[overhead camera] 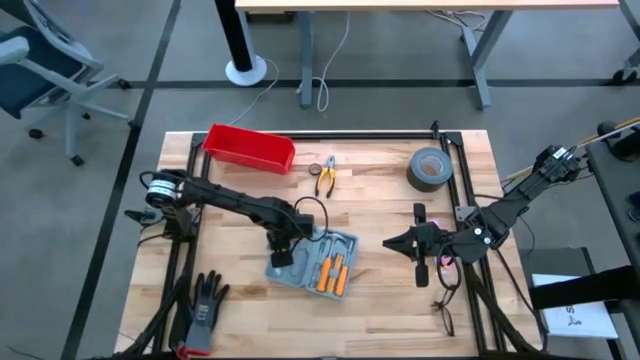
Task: Prefit tool cases
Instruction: Remove the hex keys from the gray toolbox
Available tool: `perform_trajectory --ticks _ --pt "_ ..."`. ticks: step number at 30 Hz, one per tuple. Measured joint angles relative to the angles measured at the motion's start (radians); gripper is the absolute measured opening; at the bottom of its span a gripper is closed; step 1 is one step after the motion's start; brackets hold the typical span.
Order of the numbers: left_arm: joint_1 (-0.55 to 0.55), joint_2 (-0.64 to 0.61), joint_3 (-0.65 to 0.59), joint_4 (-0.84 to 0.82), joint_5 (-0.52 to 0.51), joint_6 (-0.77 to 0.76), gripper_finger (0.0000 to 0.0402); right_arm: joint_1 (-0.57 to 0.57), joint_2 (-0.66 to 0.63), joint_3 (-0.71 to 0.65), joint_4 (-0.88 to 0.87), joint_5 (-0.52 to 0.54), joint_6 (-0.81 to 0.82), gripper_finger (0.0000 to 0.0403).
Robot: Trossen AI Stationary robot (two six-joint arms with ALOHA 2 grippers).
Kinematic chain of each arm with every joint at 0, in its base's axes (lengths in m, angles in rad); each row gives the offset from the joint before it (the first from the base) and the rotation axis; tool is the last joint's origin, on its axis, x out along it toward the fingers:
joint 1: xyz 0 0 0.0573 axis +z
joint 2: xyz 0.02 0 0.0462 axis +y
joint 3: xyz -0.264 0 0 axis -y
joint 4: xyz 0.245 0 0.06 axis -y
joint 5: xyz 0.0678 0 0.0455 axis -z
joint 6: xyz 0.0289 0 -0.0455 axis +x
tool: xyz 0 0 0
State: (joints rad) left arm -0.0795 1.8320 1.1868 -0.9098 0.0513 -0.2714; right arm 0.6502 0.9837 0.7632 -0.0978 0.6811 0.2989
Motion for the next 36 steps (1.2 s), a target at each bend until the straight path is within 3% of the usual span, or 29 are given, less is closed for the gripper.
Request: perform_trajectory --ticks 8,15,18,26,31,36 --pt "0.000 -0.004 0.136 -0.094 -0.010 0.017 0.0000 0.000 0.000 0.000 0.000 0.000 0.003 0.0000" --pt "-0.016 -0.006 0.121 -0.162 0.037 0.016 0.0008 0.000 0.000 0.000 0.000 0.000 0.005 0.0000" --pt "-0.049 -0.003 0.096 -0.159 0.026 0.030 0.0032 0.000 0.000 0.000 -0.001 0.001 0.006 0.0000" --pt "-0.168 -0.005 0.078 -0.140 -0.164 0.045 0.0127 0.000 0.000 0.000 -0.001 0.001 0.005 0.0000" --pt "-0.238 -0.003 0.078 -0.099 -0.171 0.008 0.0170 0.000 0.000 0.000 -0.001 0.001 0.006 0.0000" --pt "-0.288 -0.003 0.078 -0.086 -0.190 -0.022 0.0185 0.000 0.000 0.000 -0.001 0.001 0.005 0.0000"
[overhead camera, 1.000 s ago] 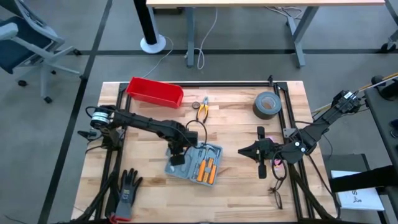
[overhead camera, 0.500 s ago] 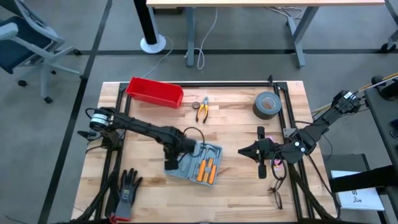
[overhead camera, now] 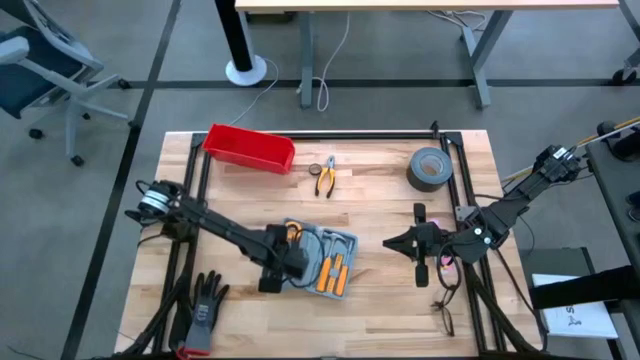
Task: Prefit tool cases
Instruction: Remove the hex keys from the gray toolbox
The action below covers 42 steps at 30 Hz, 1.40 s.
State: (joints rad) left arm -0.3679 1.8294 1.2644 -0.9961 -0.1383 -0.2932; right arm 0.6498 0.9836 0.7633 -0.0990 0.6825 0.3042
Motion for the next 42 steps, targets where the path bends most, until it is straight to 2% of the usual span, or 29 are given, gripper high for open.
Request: perform_trajectory --ticks 10,19,32,42 --pt "-0.052 0.000 -0.064 0.061 -0.057 -0.014 0.0160 0.000 0.000 0.000 0.000 0.000 0.000 0.0000" --pt "-0.064 0.000 -0.089 0.067 -0.187 0.024 0.0148 0.000 0.000 0.000 0.000 0.000 0.001 0.0000" --pt "-0.092 0.000 -0.087 0.093 -0.185 0.067 0.0165 -0.002 0.002 0.000 0.000 0.000 0.035 0.0000" --pt "-0.092 0.000 -0.099 0.100 -0.189 0.068 0.0143 -0.062 0.170 0.000 -0.002 0.010 0.124 0.0000"
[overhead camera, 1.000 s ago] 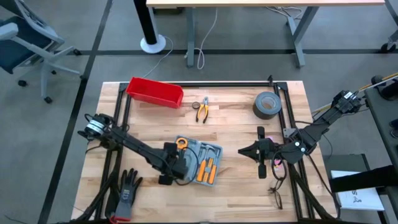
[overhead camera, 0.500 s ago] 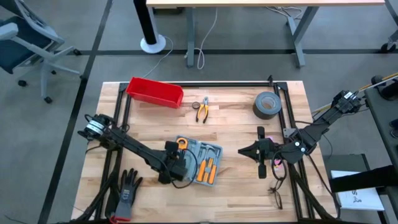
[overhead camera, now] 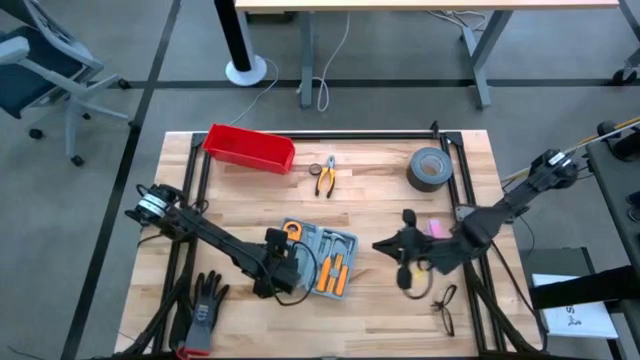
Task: Prefit tool cases
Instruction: Remove the hex keys from the gray toolbox
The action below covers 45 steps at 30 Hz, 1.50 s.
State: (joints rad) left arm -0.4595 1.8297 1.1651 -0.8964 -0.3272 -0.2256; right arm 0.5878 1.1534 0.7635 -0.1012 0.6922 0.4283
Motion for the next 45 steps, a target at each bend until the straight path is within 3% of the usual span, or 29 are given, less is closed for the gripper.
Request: perform_trajectory --ticks 11,29,37,45 --pt "0.000 0.000 -0.031 0.030 -0.017 0.000 0.0158 -0.146 0.153 0.000 -0.028 -0.082 0.106 0.0000" --pt "0.000 0.000 -0.032 0.049 -0.049 0.008 0.0146 -0.383 0.286 0.000 -0.007 -0.306 0.075 0.0000" --pt "0.000 0.000 -0.032 0.049 -0.049 0.007 0.0145 -0.450 0.416 0.000 0.106 -0.433 0.044 0.0000" --pt "0.000 0.000 -0.032 0.049 -0.048 -0.001 0.0161 -0.468 0.543 0.000 0.220 -0.487 0.025 0.0000"
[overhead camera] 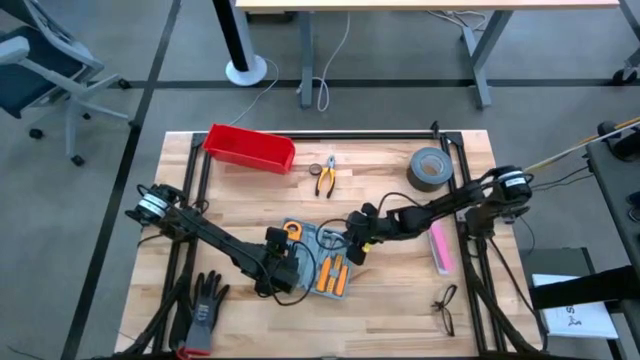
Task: Prefit tool cases
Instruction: Remove the hex keys from the gray toolbox
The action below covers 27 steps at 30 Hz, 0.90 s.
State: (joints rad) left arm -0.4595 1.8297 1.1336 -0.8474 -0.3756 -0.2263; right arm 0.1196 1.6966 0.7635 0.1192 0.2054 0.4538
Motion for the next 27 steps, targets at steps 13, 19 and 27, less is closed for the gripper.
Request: perform_trajectory --ticks 13,19,27 --pt "0.000 0.000 0.000 0.002 0.002 -0.019 0.0142 0.000 0.013 0.000 0.000 -0.078 -0.009 0.0000" --pt "0.000 0.000 0.000 0.002 0.002 -0.019 0.0142 0.002 0.017 0.000 -0.010 -0.083 -0.009 0.0000" --pt "0.000 0.000 0.000 0.002 0.001 -0.019 0.0155 0.003 0.016 0.001 -0.023 -0.084 -0.038 0.0000"
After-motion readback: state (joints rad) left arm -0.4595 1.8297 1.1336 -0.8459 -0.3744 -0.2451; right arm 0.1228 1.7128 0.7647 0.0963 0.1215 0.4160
